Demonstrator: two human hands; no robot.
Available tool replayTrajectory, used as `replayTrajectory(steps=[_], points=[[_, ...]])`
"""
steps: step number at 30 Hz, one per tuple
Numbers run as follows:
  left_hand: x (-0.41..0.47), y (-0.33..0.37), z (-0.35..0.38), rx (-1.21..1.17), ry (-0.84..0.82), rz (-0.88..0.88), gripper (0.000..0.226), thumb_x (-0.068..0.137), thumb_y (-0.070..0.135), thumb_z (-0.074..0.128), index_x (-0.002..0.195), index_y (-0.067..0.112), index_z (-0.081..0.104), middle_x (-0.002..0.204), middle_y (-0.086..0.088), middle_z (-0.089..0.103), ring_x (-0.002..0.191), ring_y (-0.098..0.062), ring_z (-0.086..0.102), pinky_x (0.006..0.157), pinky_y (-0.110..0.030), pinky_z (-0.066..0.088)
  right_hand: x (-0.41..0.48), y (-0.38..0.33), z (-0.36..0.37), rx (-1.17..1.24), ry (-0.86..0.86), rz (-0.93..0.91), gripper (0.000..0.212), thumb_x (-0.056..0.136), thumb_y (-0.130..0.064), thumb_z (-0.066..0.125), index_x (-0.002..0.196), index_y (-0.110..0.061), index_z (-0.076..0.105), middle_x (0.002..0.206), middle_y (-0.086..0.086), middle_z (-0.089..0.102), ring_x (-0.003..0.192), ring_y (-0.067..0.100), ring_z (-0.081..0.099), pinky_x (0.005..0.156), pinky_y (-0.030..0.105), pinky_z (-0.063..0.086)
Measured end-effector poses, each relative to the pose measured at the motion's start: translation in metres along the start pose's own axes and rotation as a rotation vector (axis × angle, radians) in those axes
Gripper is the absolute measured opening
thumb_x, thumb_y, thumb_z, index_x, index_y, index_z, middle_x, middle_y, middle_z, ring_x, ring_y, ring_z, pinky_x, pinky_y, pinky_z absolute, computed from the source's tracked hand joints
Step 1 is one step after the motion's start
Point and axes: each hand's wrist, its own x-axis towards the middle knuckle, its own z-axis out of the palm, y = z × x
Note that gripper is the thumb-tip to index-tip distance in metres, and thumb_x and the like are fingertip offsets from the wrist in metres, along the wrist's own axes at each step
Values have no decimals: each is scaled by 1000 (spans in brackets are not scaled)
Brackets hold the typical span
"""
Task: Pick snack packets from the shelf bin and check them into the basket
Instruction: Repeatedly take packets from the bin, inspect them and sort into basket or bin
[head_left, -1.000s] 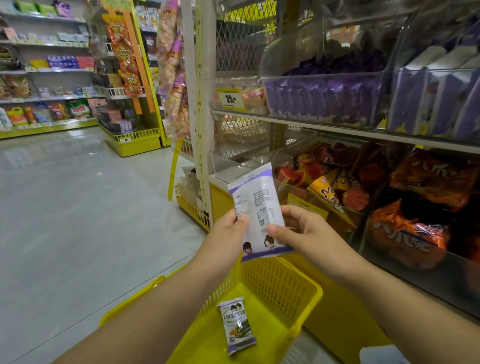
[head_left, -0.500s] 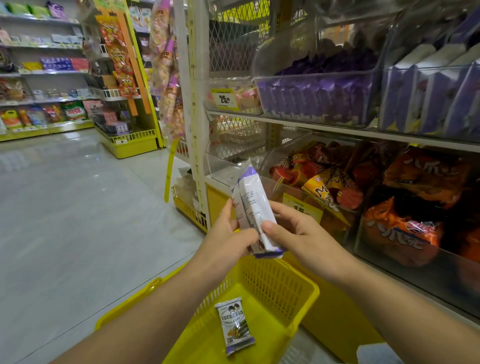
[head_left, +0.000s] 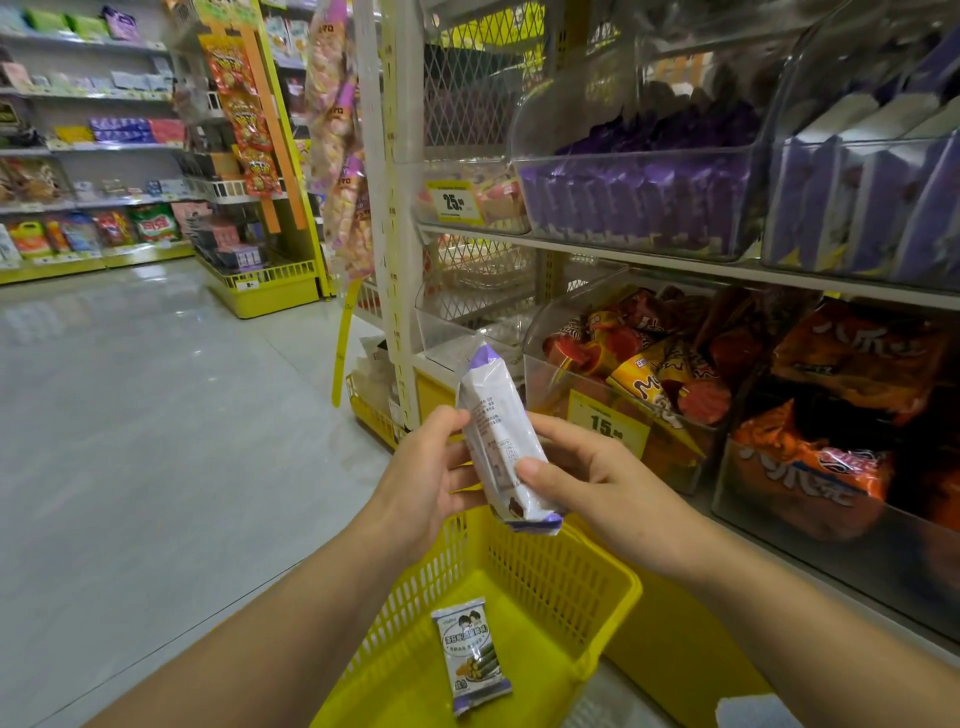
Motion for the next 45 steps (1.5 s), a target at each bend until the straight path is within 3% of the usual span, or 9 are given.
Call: replayTrajectory(steps=[8, 13, 18, 22, 31, 33, 36, 40, 45], points=[[-12, 11, 17, -87, -90, -95, 62, 79, 59, 54, 128, 21, 56, 117, -12, 70, 106, -25, 68, 75, -39, 58, -5, -6, -2, -89, 61, -26, 33, 95, -12, 55, 124, -25, 60, 114, -4, 70, 104, 9, 64, 84, 28, 53], [-20, 13, 43, -80, -115, -51, 76, 76, 41, 63, 139, 6, 41, 124, -22, 60, 103, -25, 62, 73, -38, 52, -17, -19, 3, -168, 41, -71, 31, 94, -18, 57, 121, -33, 61, 102, -23, 63, 94, 0, 58, 72, 16, 49], [-25, 25, 57, -324, -68, -11, 42, 96, 14, 46, 137, 1, 46, 123, -20, 64, 110, -32, 64, 79, -47, 57, -34, -39, -17, -297, 110, -26, 51, 82, -30, 69, 130, -39, 51, 144, -12, 41, 132, -10, 33, 110, 22, 34], [-26, 50, 77, -323, 66, 5, 31, 101, 10, 41, 126, 2, 56, 110, -22, 70, 86, -34, 72, 56, -41, 59, -53, -66, -37, -26, 174, -9, 58, 81, -12, 72, 129, -37, 52, 127, -13, 61, 98, 6, 67, 77, 20, 53], [-28, 113, 188, -171, -217, 188, 25, 102, 17, 43, 108, 9, 65, 91, -9, 76, 74, -19, 74, 57, -28, 58, -101, -162, -108, -290, 431, -189, 41, 70, -24, 80, 106, -37, 66, 93, -14, 72, 76, -9, 66, 58, 8, 49], [-23, 128, 209, -81, -277, 225, 29, 103, 24, 41, 111, 10, 66, 97, -8, 76, 85, -20, 74, 72, -31, 59, -112, -186, -130, -459, 484, -169, 45, 59, -46, 78, 102, -42, 67, 106, -16, 67, 94, -20, 58, 71, 6, 49], [-11, 147, 238, 211, -291, 304, 42, 102, 43, 38, 101, 19, 71, 105, -8, 75, 104, -26, 68, 99, -43, 48, -124, -217, -155, -465, 504, -134, 53, 53, -50, 78, 103, -37, 67, 113, 7, 66, 94, 13, 70, 83, 35, 58], [1, 170, 273, 550, -278, 455, 52, 101, 53, 28, 84, 24, 68, 69, 12, 71, 64, -1, 64, 65, -25, 48, -130, -257, -193, -448, 507, -77, 43, 63, -38, 81, 100, -26, 63, 98, 22, 70, 73, 25, 70, 75, 42, 59], [28, 174, 290, 905, -333, 746, 36, 101, 37, 40, 91, 17, 68, 93, -1, 64, 97, -20, 60, 80, -24, 43, -126, -295, -244, -711, 529, 162, 25, 75, -40, 74, 93, -25, 66, 94, 19, 68, 68, 17, 60, 66, 33, 50]])
